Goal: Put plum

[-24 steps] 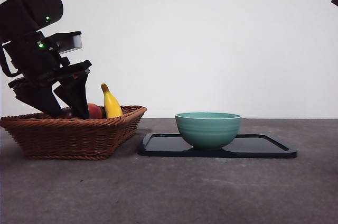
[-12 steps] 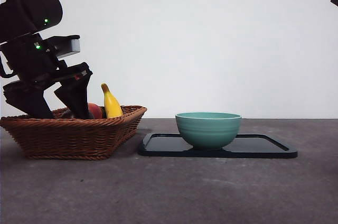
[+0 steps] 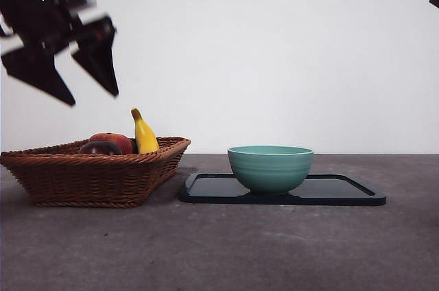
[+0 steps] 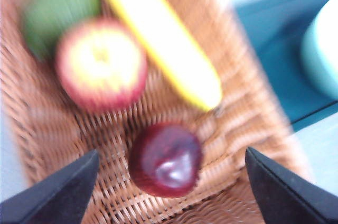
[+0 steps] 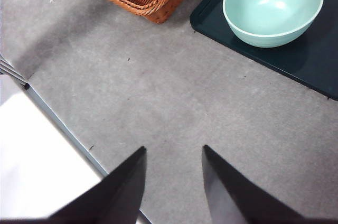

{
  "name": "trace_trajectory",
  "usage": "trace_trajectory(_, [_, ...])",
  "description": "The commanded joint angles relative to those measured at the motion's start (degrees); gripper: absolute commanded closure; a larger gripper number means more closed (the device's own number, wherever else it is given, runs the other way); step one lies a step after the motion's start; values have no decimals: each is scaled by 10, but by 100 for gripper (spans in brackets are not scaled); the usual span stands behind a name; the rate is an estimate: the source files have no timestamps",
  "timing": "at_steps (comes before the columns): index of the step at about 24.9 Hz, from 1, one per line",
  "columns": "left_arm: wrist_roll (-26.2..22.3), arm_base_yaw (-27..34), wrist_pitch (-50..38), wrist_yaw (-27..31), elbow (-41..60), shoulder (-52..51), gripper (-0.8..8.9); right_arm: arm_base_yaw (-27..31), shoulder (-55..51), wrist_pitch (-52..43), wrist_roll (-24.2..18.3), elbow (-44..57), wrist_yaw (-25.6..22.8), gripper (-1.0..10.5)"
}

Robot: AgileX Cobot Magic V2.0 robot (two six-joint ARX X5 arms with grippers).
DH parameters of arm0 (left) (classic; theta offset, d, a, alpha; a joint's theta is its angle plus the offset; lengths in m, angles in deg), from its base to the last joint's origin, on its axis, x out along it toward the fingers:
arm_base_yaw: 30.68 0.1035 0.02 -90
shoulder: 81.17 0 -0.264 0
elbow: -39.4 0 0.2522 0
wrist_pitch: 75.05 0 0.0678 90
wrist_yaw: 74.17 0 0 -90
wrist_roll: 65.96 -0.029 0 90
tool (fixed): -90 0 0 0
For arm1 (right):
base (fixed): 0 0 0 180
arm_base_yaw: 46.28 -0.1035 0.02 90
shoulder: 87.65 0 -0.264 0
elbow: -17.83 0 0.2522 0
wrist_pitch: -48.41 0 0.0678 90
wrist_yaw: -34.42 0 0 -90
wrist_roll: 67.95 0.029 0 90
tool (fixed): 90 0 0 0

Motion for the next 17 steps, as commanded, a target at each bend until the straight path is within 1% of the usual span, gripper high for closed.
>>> trace_trajectory(1, [7, -2, 17, -45, -10, -28, 377, -3, 2, -6, -2, -5, -1, 778])
trace_trajectory(5, [9, -2, 46, -123, -10, -86, 377, -3, 2, -6, -2, -5, -1, 778])
trace_trajectory(8, [9, -3, 77, -166, -10, -129, 377, -3, 2, -6, -2, -5, -1, 778])
trace_trajectory(17, [0, -3, 191, -229, -10, -232, 377, -3, 2, -6, -2, -5, -1, 778])
